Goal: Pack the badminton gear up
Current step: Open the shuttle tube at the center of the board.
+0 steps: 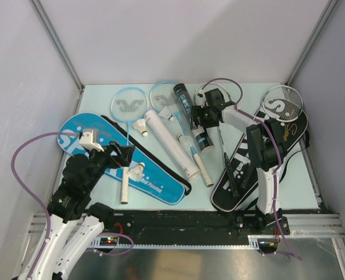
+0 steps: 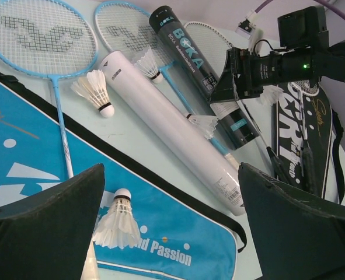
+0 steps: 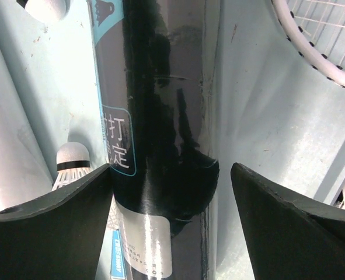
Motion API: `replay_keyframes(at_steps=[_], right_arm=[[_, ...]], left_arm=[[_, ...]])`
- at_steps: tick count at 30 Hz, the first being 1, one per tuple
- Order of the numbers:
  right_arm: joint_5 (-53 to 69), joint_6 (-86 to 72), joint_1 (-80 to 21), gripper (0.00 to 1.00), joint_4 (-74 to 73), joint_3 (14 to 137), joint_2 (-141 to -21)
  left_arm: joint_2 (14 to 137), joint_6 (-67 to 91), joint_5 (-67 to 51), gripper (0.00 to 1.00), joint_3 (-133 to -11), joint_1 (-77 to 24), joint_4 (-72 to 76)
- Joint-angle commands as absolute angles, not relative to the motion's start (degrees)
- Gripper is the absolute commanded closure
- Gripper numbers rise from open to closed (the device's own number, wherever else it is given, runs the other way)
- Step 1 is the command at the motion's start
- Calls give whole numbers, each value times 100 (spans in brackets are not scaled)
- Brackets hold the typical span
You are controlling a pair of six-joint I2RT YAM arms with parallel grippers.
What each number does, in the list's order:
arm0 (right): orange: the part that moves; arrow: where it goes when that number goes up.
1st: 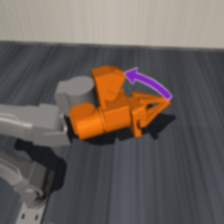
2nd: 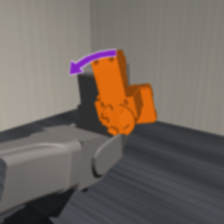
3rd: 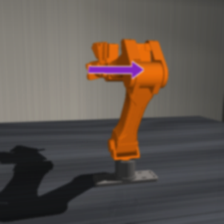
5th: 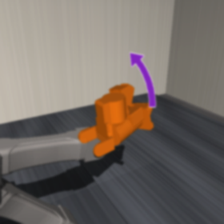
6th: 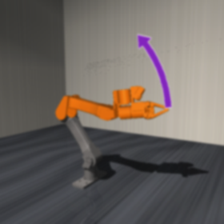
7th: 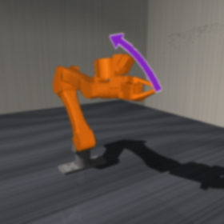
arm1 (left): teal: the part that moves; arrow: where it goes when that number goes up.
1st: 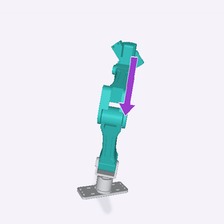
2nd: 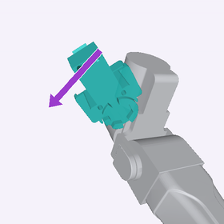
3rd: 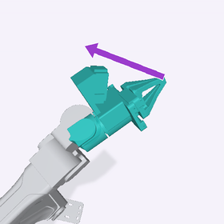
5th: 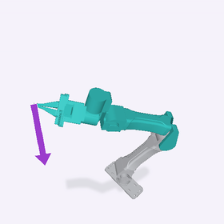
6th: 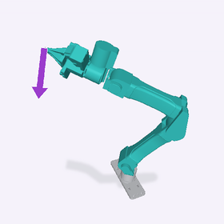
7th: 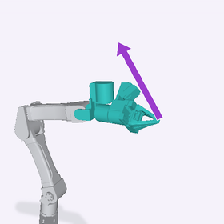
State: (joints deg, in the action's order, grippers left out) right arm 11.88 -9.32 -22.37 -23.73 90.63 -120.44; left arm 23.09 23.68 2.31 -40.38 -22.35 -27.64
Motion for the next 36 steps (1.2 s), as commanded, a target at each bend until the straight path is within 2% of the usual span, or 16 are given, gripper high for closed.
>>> replay_keyframes(at_steps=[1,4,11,15,18,23,31,36], right_arm=[[1047,-881,-2164,13,-2388,9321,-12153],[1097,-937,-2116,10,-2310,9358,-12179],[1282,-990,-2112,11,-2213,9393,-12310],[1286,-969,-2076,19,-2146,9371,-12212],[1379,-1025,-2010,29,-2104,9373,-11965],[1402,-1206,-1929,39,-1879,9078,-11110],[1401,-1695,-2078,43,-1242,7822,-9299],[1140,-2123,-2710,46,-725,6901,-8158]], left_arm=[[2325,2554,-31,0,-4056,-2252,-2732],[2419,2651,-258,0,-4265,-2250,-2776],[2490,2811,-353,0,-4497,-2250,-2808],[2523,2990,-401,0,-4404,-2250,-2809],[2576,3119,-452,0,-4345,-2250,-2813],[2741,3355,-356,0,-4397,-2250,-2761],[3676,3439,-621,0,-4732,-2254,-1913],[4691,3858,-908,0,-5093,-2252,-957]])
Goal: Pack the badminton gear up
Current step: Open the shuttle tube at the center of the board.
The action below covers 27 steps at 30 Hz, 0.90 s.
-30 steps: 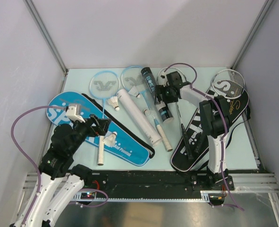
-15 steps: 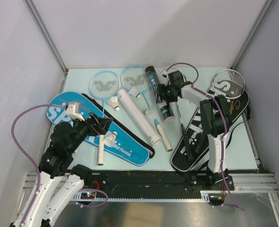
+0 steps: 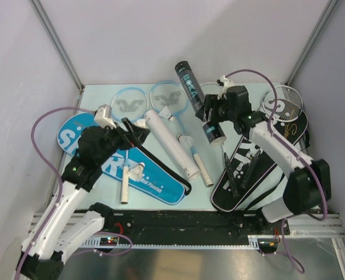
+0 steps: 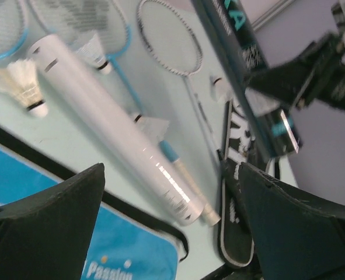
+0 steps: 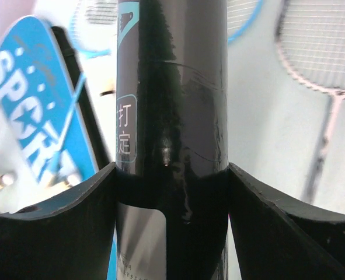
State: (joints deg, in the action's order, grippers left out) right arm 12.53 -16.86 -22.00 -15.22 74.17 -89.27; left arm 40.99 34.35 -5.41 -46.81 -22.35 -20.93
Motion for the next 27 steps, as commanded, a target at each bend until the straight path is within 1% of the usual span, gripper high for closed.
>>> replay_keyframes(at_steps=[1,6,10,19,23,27], right_arm=[[1053,-2226,-2871,46,-595,6720,-7990],[449,-2744,-3811,46,235,5917,-7159],[83,-2993,-4472,46,1023,5439,-6742],[-837,-3054,-5285,47,2128,4961,-6531],[-1263,-3045,-5481,47,2403,4834,-6530],[-1309,-2955,-5535,46,2647,4774,-6558]], left_arm=[[4929,4047,-1038,0,-5100,-2251,-575],[5874,4904,-1607,0,-5117,-2285,1132],[6246,5029,-1603,0,-5163,-2470,1716],[6282,5422,-1205,1,-4854,-2877,2185],[6276,5581,-1251,3,-4768,-2941,2211],[6407,5554,-1421,3,-4666,-2991,2227]])
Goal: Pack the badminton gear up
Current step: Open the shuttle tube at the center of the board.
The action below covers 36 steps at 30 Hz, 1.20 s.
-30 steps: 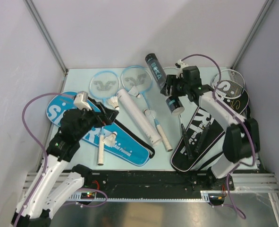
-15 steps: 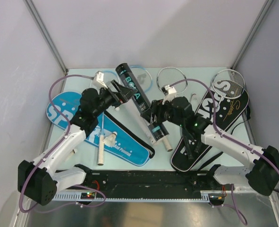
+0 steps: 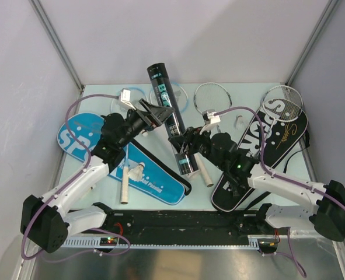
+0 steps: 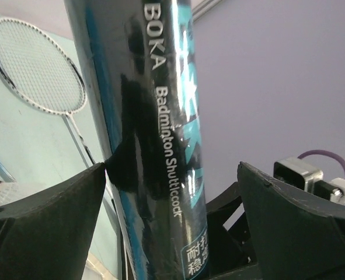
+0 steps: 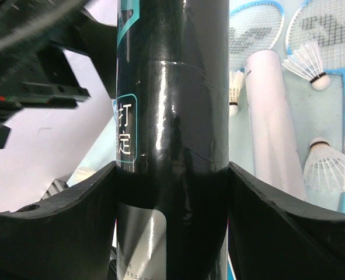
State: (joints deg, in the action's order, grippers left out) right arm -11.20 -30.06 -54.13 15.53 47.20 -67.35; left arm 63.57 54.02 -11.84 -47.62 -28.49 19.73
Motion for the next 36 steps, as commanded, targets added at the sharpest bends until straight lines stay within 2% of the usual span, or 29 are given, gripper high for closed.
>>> replay_keyframes(at_steps=[1,6,13,15,20,24,28,31,36], right_arm=[[-1305,-2936,-5540,46,2668,4769,-6566],[-1056,-2694,-5569,46,2866,4729,-6688],[-1052,-2826,-5572,44,2960,4530,-6776],[-1074,-2829,-5568,37,2869,4510,-6750],[-1050,-2783,-5557,14,2370,4506,-6601],[-836,-2745,-5496,6,1882,4505,-6330],[-429,-2847,-5357,5,1181,4517,-5891],[61,-3046,-5062,7,650,4604,-5526],[1023,-3133,-4303,16,210,4863,-5087]], left_arm=[[6451,5532,-1471,3,-4662,-2994,2243],[6599,5372,-1591,3,-4691,-3005,2270],[6673,5260,-1656,18,-4802,-3006,2290],[6627,5277,-1627,23,-4758,-3006,2291],[6450,5081,-1886,35,-4722,-2956,2264],[6381,4936,-2391,42,-4795,-2875,2165],[6250,4509,-2852,44,-4907,-2823,1596],[6056,3741,-2845,42,-5102,-2822,301],[5665,2425,-2283,41,-5276,-2826,-1554]])
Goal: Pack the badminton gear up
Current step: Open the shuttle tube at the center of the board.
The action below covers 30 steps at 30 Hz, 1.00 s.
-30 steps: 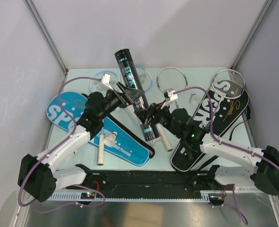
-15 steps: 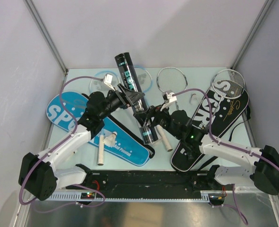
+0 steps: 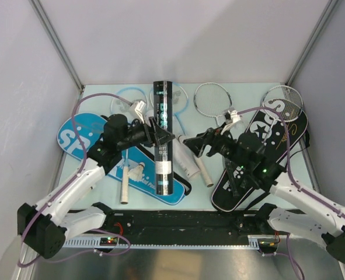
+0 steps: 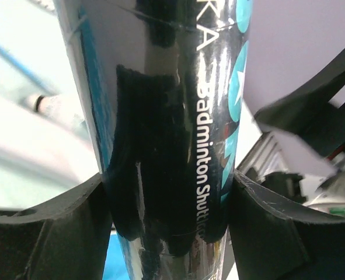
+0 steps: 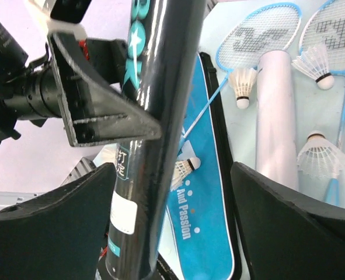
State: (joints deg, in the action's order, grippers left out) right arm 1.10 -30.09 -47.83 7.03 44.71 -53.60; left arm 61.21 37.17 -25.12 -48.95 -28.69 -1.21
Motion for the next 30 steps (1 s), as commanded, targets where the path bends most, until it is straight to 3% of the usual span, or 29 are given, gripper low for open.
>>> replay_keyframes(at_steps=[1,5,15,30], right_arm=[[1192,-3100,-4085,20,118,5011,-5070],[2188,-3045,-3295,36,-546,5829,-5362],[4087,-3277,-2079,51,-747,7051,-6100],[5472,-3300,-2027,55,-736,7185,-6850]], left_arm=[[5583,2250,-2245,41,-5270,-2828,-1810],[5421,1541,-1790,41,-5350,-3307,-2555],[5538,609,-959,39,-5450,-4487,-2883],[5478,13,-801,38,-5448,-4885,-3057]])
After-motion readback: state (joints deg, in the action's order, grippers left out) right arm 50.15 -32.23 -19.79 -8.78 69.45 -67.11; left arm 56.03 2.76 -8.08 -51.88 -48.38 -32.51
